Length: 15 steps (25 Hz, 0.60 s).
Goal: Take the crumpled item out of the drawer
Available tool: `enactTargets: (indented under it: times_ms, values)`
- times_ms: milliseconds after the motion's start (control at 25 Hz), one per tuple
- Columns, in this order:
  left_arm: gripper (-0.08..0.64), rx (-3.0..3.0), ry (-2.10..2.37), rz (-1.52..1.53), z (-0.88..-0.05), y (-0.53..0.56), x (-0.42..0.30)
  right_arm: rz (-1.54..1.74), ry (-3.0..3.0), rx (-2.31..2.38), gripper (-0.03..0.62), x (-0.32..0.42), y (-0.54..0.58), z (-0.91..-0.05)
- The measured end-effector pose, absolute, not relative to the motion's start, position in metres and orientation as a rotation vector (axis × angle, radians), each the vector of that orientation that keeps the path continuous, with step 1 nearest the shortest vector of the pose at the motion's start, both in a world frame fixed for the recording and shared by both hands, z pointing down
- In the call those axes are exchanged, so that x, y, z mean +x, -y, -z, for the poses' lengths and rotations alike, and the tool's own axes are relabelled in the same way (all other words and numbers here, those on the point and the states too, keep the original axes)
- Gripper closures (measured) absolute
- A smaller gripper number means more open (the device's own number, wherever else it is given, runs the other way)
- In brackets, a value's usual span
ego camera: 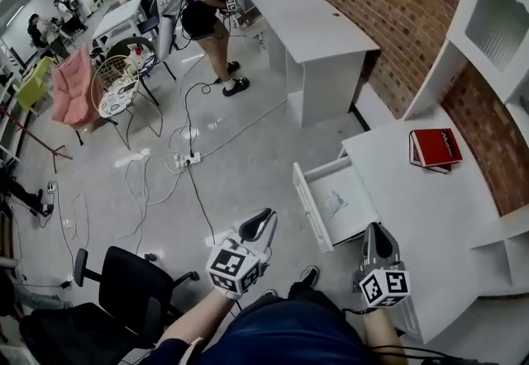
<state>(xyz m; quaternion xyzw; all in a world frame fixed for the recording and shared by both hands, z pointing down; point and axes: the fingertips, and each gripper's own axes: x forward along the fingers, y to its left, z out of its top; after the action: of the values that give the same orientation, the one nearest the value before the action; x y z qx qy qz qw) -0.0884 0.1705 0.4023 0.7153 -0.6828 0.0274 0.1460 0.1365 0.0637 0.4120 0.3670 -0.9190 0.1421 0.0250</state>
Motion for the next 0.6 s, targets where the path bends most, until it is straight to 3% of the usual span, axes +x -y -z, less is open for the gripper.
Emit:
enactTargets:
  times_ms: [600]
  values:
    - [0.514,1.988,1.995,-0.134,-0.427,-0.125,-0.099,-0.537,2.806,1.067,0.589,0.125,0.000,-0.447]
